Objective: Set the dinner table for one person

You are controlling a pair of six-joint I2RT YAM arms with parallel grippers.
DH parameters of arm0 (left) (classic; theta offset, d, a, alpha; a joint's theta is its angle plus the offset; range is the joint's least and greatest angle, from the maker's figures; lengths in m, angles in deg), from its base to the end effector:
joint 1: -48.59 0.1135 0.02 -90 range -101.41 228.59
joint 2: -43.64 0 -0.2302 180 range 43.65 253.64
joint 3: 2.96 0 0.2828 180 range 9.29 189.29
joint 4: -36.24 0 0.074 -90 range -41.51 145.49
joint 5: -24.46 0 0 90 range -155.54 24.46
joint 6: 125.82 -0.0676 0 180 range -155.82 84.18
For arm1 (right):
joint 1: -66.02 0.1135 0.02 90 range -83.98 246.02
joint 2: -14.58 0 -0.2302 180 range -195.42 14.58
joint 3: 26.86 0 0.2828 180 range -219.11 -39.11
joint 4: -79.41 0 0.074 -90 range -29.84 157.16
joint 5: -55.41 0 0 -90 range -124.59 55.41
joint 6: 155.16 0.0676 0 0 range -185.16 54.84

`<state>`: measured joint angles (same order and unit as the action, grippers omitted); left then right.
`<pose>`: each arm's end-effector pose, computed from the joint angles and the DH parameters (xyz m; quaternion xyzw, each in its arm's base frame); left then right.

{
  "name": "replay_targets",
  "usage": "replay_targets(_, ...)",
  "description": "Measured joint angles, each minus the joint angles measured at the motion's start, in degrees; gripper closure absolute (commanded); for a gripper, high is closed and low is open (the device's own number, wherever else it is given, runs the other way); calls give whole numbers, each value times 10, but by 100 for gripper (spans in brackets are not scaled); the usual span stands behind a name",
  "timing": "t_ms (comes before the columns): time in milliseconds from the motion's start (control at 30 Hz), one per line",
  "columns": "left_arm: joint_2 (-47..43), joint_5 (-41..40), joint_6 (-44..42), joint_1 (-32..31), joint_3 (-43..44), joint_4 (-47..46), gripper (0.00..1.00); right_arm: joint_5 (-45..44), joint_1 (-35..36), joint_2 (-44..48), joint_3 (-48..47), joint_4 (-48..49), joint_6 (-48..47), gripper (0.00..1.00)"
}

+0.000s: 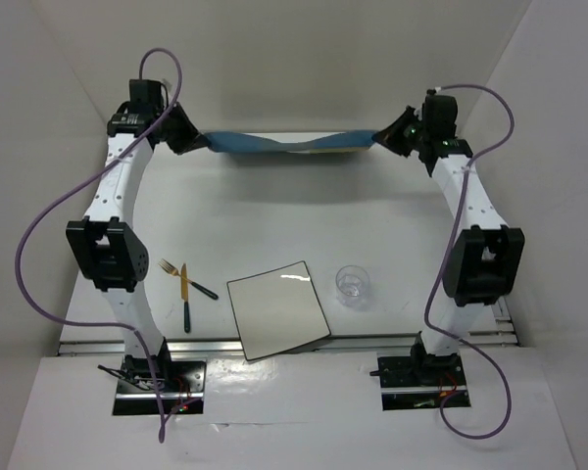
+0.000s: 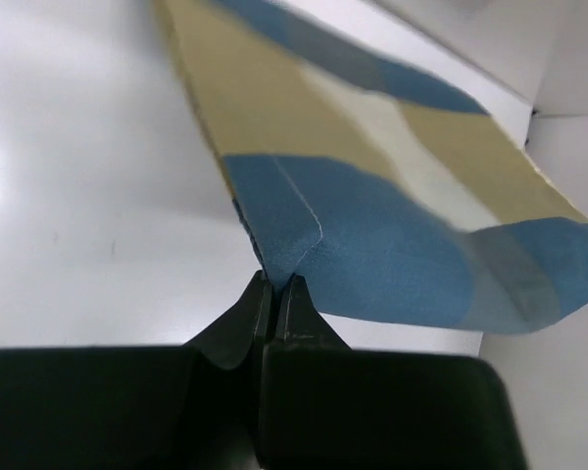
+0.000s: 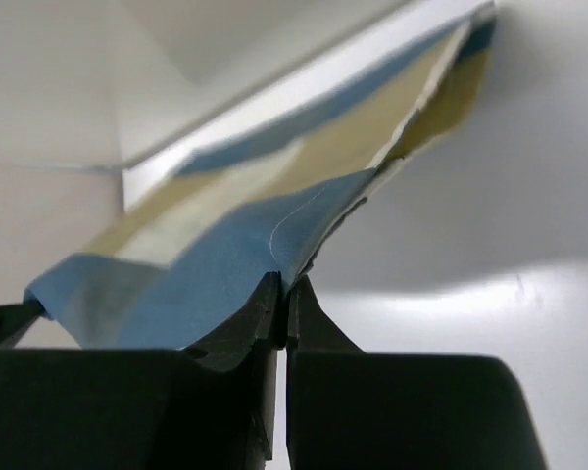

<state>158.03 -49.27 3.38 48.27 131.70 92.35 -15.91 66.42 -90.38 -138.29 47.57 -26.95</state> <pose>0.4928 -0.0217 0.3398 -0.2326 0.8526 -0.2709 0.3815 0.4850 0.0250 0.3086 0.1881 0.8170 0.3038 0.4525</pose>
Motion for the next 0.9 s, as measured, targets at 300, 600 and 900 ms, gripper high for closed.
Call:
replay_targets(300,-80,16,-2,9,-383,-66,100,-16,7,158,402,7,-7,100)
replay_targets(600,-105,9,-3,6,-565,-83,100,-12,13,162,505,-4,-13,100)
replay_targets(900,-164,-23,-3,6,-572,-95,100,-5,25,160,505,3,-20,100)
